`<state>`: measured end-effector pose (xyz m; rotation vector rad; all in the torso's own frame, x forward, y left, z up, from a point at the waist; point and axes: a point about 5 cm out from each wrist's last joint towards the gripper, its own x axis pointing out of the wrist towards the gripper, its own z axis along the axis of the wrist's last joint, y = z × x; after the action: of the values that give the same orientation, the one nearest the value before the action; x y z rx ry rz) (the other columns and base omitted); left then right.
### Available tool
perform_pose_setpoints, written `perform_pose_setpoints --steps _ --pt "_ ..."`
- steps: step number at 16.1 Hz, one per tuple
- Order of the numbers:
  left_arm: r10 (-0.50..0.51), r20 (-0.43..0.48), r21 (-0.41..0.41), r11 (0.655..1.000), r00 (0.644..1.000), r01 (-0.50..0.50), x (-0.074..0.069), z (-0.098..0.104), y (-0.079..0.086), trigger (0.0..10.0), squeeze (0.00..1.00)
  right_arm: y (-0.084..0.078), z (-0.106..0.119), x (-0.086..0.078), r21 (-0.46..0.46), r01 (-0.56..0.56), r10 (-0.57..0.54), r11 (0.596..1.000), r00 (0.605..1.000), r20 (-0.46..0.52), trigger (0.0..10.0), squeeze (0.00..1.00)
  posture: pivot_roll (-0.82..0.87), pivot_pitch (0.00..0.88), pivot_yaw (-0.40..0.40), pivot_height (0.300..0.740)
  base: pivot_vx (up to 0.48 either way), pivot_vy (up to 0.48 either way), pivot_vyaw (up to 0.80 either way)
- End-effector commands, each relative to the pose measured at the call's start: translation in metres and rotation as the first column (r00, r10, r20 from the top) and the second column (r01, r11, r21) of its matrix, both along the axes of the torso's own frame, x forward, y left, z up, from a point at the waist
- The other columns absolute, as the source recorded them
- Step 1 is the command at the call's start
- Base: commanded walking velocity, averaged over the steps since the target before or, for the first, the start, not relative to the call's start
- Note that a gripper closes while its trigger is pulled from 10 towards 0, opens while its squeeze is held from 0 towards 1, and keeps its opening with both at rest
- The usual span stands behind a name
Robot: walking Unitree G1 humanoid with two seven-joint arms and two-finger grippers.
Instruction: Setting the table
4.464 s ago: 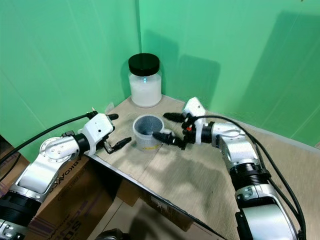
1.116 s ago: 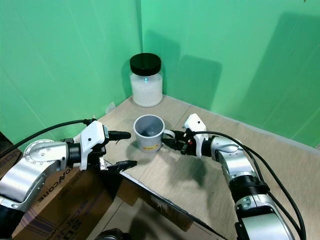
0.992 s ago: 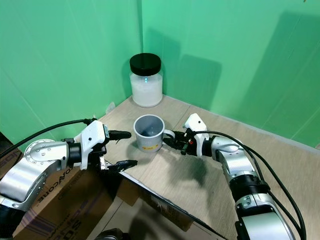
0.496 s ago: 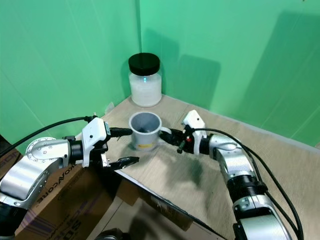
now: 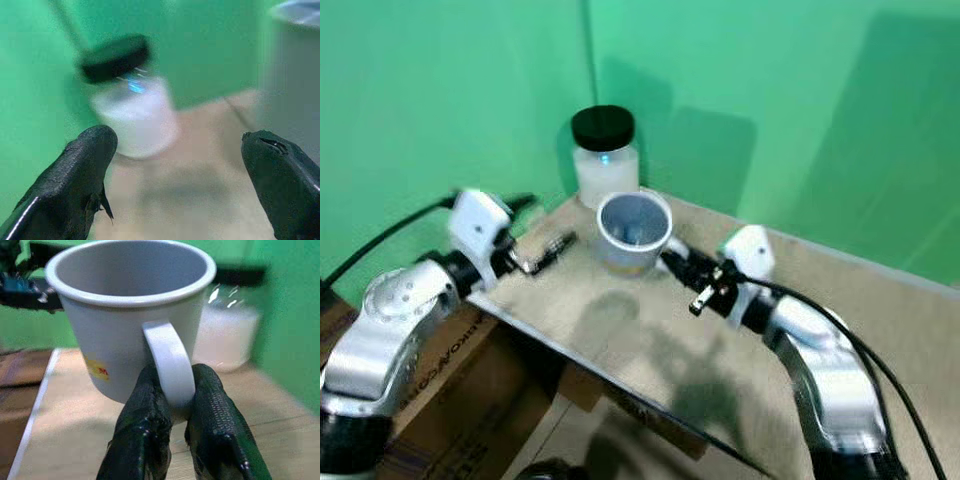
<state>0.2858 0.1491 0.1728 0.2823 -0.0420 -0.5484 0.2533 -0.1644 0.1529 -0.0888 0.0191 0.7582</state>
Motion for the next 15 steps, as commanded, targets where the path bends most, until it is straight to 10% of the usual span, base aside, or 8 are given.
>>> perform_pose_setpoints --steps 1,4,5,6,15 --pt "0.140 0.043 0.014 0.990 0.989 -0.141 -0.005 0.004 0.012 10.0 0.00 0.000 0.015 -0.011 0.026 0.084 -0.086 0.996 0.995 0.048 0.0 0.00 0.02 0.000 0.106 0.740 0.000 0.000 0.00" --pt "0.313 0.042 -0.064 0.948 0.949 -0.310 -0.012 0.004 0.022 10.0 0.00 0.009 0.013 -0.022 0.043 0.242 -0.245 0.969 0.968 0.060 0.0 0.00 0.04 0.000 0.101 0.740 0.000 0.000 0.00" --pt "0.329 0.041 -0.058 0.943 0.943 -0.326 -0.012 0.003 0.022 10.0 0.00 0.010 0.009 -0.019 0.034 0.295 -0.296 0.955 0.953 0.060 3.9 0.00 0.05 0.000 0.088 0.740 0.000 0.000 0.00" --pt "0.370 0.040 -0.068 0.928 0.928 -0.367 -0.014 0.002 0.023 10.0 0.00 0.010 0.006 -0.016 0.043 0.383 -0.384 0.923 0.923 0.029 10.0 0.00 0.06 0.000 0.065 0.740 0.000 0.000 0.00" --pt "0.450 0.009 -0.055 0.892 0.893 -0.449 -0.026 -0.011 0.016 10.0 0.00 0.012 0.026 -0.014 -0.028 0.448 -0.441 0.894 0.888 0.129 10.0 0.00 0.09 0.000 0.014 0.740 0.000 0.000 -0.59"
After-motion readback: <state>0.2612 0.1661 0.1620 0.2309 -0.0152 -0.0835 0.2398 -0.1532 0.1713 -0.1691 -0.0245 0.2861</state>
